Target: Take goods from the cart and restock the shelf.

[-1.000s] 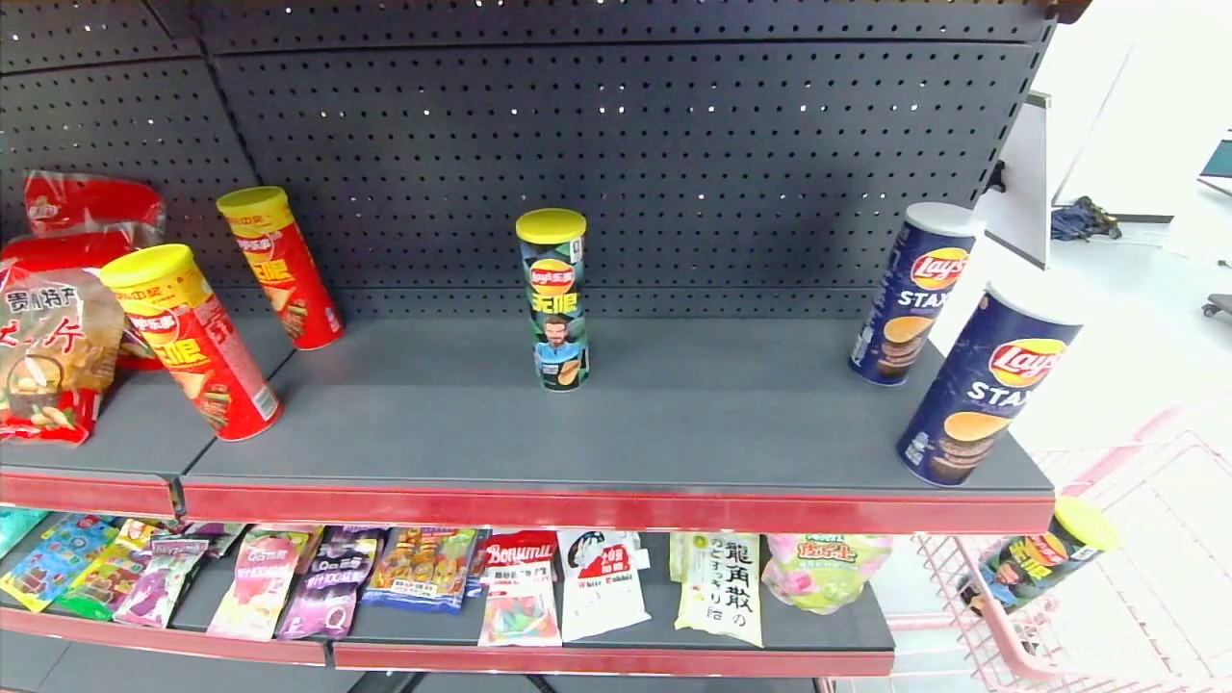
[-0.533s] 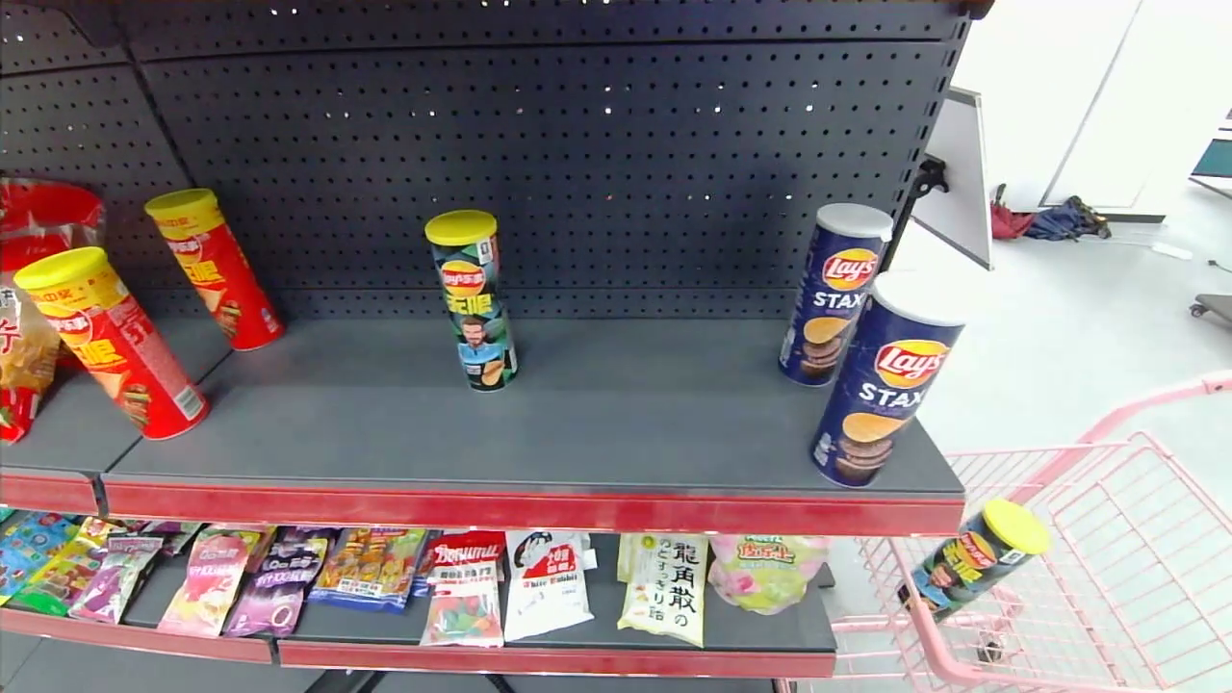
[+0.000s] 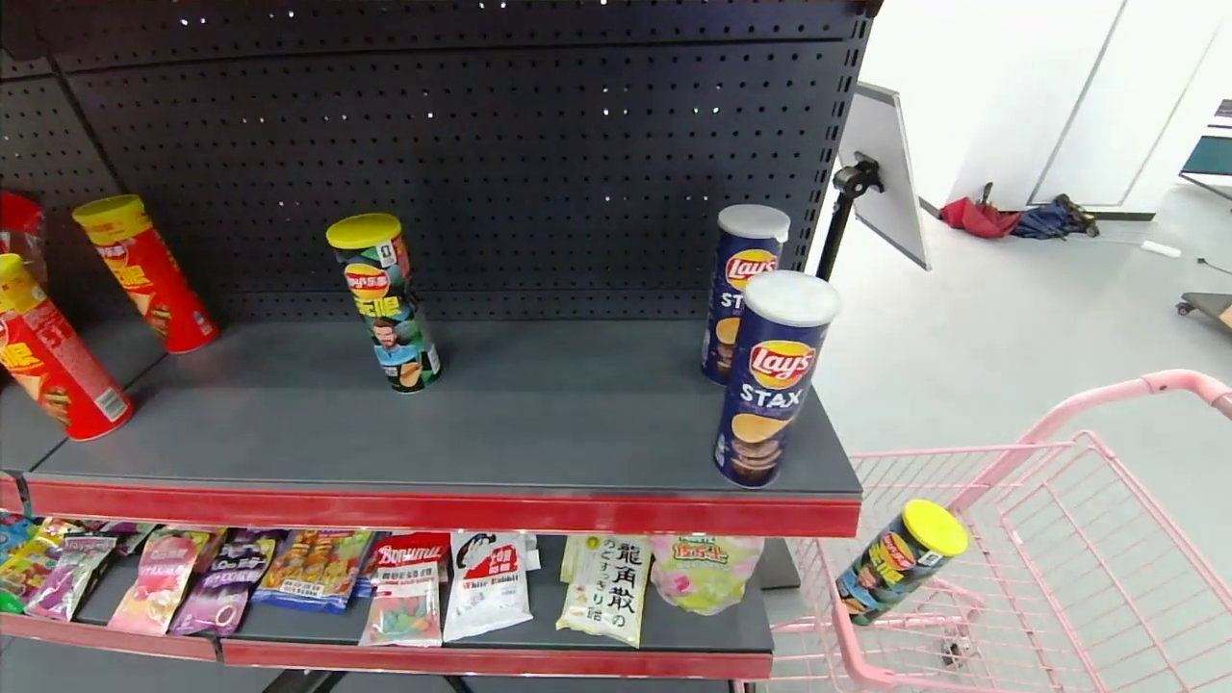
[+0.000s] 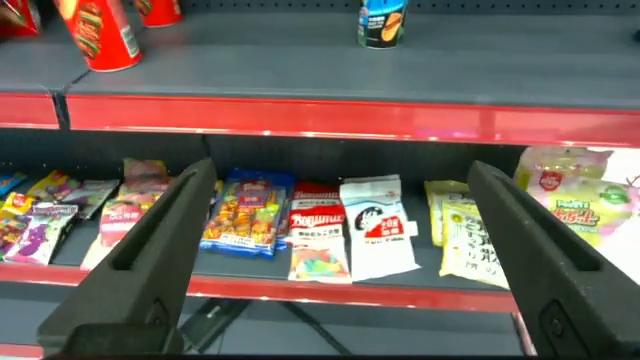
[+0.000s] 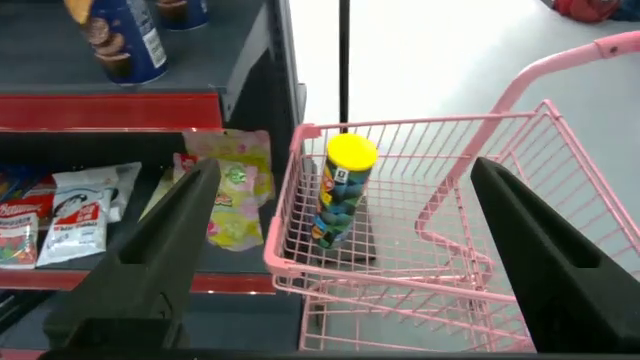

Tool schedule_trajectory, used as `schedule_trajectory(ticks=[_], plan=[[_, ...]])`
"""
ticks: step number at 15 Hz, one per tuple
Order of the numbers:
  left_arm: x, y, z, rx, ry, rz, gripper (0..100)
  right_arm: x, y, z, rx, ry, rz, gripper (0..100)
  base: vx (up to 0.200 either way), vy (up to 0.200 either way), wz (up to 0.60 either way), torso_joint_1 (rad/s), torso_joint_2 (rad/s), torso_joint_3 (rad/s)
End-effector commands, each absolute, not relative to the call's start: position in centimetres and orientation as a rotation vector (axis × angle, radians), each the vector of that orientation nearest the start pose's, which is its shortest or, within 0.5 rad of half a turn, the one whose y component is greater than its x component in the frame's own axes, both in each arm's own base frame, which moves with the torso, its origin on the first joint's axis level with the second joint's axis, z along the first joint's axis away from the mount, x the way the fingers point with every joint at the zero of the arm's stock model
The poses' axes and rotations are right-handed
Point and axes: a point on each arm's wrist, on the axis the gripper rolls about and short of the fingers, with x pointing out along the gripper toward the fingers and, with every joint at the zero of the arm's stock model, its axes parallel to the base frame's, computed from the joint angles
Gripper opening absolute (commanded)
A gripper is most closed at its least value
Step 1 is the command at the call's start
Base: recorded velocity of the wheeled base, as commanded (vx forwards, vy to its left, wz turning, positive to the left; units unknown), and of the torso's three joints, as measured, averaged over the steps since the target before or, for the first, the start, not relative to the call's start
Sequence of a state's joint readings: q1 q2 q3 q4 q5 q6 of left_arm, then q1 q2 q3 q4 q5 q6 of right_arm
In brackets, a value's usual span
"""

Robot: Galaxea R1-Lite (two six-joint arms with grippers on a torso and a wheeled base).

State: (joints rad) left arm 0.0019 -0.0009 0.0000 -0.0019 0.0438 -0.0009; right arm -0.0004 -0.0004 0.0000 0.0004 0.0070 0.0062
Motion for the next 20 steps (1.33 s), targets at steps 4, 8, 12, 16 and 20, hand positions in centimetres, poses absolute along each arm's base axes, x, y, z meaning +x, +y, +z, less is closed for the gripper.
schedule_trajectory(ticks=[4,8,12,16,20], plan=[[-2.28,0.1,7.56,-0.002,-0.002,0.046,100,-2.28,0.02,7.55,0.006,0.0,0.006,100,0.0,0.0,-0.6,0.001,0.0,0.001],[-2.28,0.1,7.56,-0.002,-0.002,0.046,100,-2.28,0.02,7.55,0.006,0.0,0.006,100,0.0,0.0,-0.3,0.0,0.0,-0.001],[-2.28,0.1,7.56,-0.002,-0.002,0.046,100,-2.28,0.02,7.55,0.006,0.0,0.006,100,0.0,0.0,0.0,0.0,0.0,0.0],[-2.28,0.1,7.56,-0.002,-0.002,0.046,100,-2.28,0.02,7.55,0.008,0.0,0.005,100,0.0,0.0,0.0,-0.03,0.07,0.036],[-2.28,0.1,7.56,-0.002,-0.002,0.046,100,-2.28,0.02,7.55,0.006,0.0,0.005,100,0.0,0.0,0.0,-0.133,0.34,0.19]])
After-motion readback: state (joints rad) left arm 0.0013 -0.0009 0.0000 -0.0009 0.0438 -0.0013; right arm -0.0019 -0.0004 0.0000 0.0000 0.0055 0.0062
